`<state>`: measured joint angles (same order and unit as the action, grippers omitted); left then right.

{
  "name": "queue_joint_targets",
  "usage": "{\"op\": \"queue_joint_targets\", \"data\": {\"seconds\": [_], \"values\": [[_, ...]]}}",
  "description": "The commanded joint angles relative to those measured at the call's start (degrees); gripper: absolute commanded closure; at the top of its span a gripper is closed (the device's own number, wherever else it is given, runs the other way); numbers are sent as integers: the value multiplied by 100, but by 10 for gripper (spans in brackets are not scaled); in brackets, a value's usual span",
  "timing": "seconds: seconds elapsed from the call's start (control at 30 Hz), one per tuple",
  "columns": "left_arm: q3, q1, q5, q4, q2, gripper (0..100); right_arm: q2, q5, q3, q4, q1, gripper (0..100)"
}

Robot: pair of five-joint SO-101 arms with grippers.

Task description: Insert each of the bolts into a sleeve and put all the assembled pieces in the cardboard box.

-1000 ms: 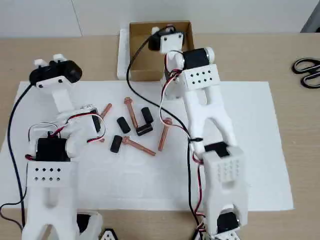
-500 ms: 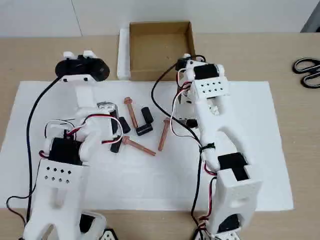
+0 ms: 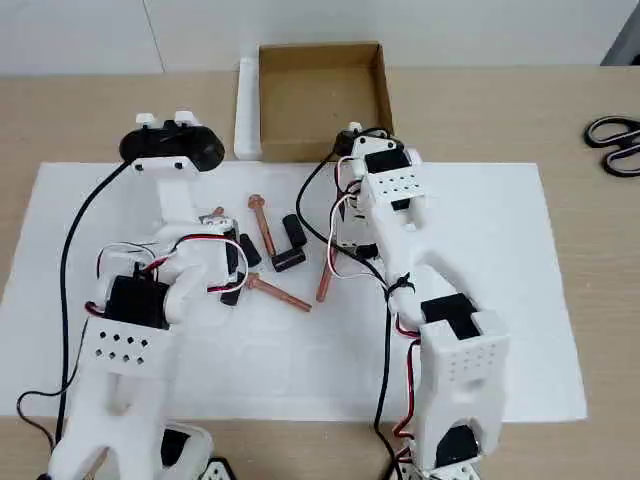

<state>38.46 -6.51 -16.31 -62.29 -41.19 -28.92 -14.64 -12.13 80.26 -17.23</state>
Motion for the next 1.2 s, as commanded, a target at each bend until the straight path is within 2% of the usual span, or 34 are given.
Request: {"op": "queue_joint_targets", "data": {"seconds": [0.0, 0.2, 0.37, 0.87, 1.17], "values": [[-31, -9, 26, 114, -44, 994, -48, 97, -44, -163, -31, 991], [-31, -9, 26, 97, -44, 994, -22, 281, -53, -145, -4, 977], [-31, -26, 26, 97, -44, 994, -13, 440, -53, -110, -4, 878], [-48, -35, 26, 97, -44, 994, -4, 563, -527, -92, -13, 871], [-57, -44, 35, 97, -53, 994, 171, 932, -677, 400, -13, 764]]}}
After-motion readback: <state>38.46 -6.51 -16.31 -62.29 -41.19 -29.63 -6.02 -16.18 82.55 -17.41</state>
